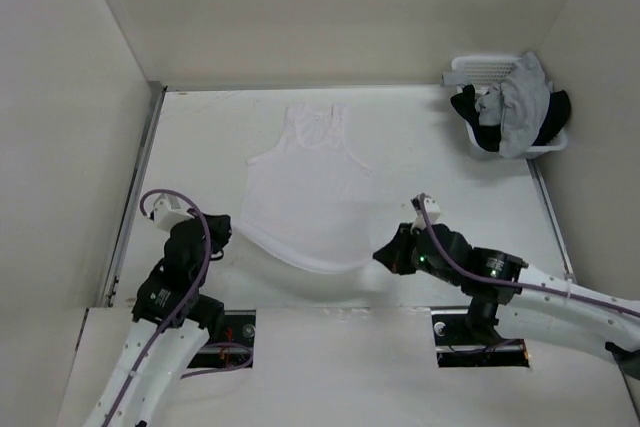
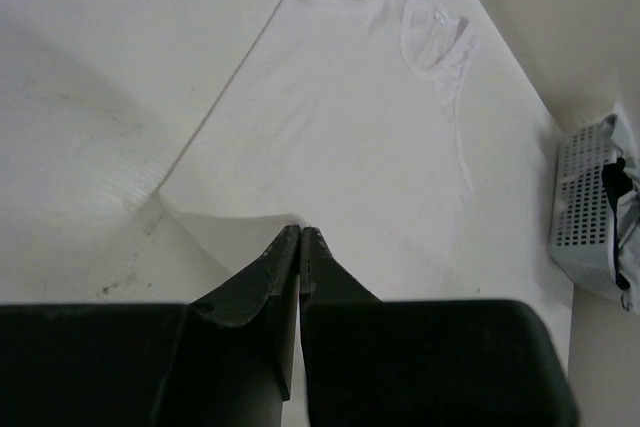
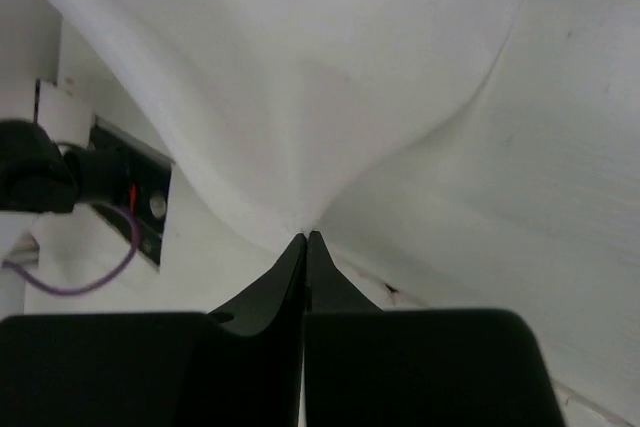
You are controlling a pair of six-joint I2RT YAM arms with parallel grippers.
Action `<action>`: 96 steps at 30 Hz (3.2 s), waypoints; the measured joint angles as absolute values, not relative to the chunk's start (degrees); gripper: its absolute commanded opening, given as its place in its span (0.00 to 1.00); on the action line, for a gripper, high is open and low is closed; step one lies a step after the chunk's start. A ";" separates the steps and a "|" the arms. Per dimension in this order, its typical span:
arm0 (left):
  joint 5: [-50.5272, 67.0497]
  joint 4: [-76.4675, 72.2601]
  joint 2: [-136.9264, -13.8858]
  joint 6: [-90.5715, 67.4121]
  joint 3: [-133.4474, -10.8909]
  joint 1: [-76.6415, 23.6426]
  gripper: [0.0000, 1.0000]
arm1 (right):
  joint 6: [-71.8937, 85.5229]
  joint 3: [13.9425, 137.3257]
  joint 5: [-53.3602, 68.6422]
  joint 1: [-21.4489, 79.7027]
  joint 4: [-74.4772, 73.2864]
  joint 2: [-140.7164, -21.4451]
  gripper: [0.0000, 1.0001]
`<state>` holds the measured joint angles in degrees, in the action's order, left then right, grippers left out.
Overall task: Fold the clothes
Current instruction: Fold the tank top
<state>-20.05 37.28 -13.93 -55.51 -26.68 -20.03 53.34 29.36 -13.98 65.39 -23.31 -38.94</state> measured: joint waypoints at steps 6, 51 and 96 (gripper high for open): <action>-22.76 19.86 -37.47 -53.17 -34.48 -18.70 0.00 | 44.93 42.35 -9.45 43.33 -16.51 -53.95 0.00; -5.80 -15.51 -80.55 -53.06 -26.30 -3.97 0.38 | 40.88 41.23 5.50 26.70 14.00 -88.49 0.36; -1.15 -31.42 -88.62 -60.73 -24.10 -0.49 0.24 | 45.50 36.21 3.42 26.33 20.27 -90.94 0.57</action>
